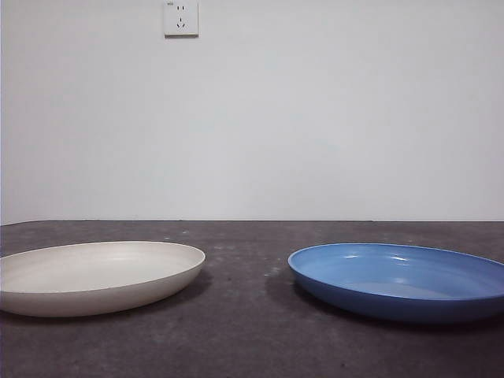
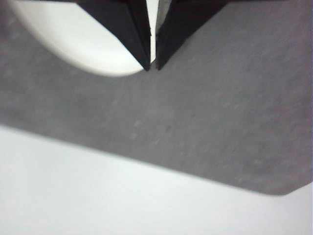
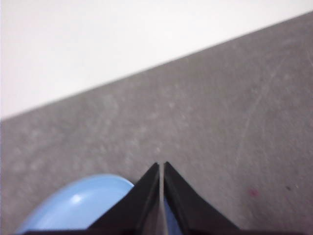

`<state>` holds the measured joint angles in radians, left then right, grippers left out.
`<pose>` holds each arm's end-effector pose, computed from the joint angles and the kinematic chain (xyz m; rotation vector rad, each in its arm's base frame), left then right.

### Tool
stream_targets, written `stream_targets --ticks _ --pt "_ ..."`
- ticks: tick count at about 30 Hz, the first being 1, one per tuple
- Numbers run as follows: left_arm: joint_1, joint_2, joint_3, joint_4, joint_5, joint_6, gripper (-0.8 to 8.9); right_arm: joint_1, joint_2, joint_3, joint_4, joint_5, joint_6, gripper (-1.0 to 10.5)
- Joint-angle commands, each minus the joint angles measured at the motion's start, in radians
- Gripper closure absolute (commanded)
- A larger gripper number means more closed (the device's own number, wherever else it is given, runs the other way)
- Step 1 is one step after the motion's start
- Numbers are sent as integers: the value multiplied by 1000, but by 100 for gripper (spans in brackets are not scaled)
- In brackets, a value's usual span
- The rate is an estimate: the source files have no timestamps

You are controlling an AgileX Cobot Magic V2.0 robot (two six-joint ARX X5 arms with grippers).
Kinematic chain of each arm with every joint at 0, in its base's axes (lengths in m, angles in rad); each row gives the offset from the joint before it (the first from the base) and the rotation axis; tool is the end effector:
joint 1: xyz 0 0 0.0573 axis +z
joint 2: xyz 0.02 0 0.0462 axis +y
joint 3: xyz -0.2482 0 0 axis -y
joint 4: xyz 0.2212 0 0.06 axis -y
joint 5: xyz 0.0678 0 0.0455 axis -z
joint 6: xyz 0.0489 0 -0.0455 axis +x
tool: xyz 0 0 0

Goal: Pick up the white plate, put it on the blue plate, put it on desk

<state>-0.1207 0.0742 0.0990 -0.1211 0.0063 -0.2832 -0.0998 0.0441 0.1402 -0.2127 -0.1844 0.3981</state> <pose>0.1075 -0.0133 0.1761 -0.2771 0.1135 -0.1124 0.1019 -0.0012 0.1819 0.4139 0.1308 0.0604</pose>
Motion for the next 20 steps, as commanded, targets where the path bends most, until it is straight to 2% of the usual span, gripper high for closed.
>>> stream_targets --ticks 1,6,11,15,20 --pt "-19 57 60 30 5 -73 796 1 53 79 -23 -12 74 938" --pt "-64 204 238 -49 12 -66 796 0 182 248 -107 -89 61 938" --pt "-90 360 463 -222 65 11 797 4 321 415 -196 -237 29 938" --pt "-91 460 609 -297 177 29 797 58 406 525 -267 -269 7 938" --pt "-119 538 725 -338 293 32 796 196 508 656 -371 -269 -54 938"
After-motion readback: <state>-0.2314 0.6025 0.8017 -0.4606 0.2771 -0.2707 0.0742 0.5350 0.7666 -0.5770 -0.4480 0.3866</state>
